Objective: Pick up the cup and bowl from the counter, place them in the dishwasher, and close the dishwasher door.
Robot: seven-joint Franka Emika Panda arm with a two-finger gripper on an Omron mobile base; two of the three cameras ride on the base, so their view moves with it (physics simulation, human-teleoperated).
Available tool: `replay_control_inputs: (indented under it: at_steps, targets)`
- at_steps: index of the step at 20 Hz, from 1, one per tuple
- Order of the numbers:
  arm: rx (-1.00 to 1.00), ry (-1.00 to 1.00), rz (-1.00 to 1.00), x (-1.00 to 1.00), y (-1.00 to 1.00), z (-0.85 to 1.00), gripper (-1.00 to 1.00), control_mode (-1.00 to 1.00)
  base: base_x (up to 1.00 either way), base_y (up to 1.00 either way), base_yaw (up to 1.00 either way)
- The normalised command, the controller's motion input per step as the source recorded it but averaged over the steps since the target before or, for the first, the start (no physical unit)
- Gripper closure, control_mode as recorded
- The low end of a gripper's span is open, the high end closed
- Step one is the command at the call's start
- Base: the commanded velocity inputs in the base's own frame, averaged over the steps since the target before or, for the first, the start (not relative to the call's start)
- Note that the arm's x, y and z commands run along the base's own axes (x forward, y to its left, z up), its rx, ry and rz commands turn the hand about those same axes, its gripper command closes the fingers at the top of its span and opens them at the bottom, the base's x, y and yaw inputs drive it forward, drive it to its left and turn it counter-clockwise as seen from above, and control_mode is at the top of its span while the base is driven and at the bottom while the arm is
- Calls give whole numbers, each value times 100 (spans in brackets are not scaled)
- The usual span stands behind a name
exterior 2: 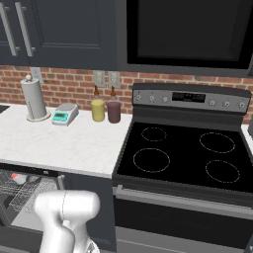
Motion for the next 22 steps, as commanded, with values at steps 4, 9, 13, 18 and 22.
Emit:
replay_control_inputs:
  at_steps: [4, 9, 13, 18, 22]
  targets:
    - [0, -6, -1, 69, -37, -95, -100, -100, 0, 0, 0]
    - [0, -29, -4, 85, -41, -55, -100, -100, 0, 0, 0]
    - [0, -37, -2, 89, -51, -29, -100, -100, 0, 0, 0]
    - [-1, -29, -5, 71, -69, -8, -100, -100, 0, 0, 0]
    - [-2, -21, -1, 62, -24, -4, -100, -100, 0, 0, 0]
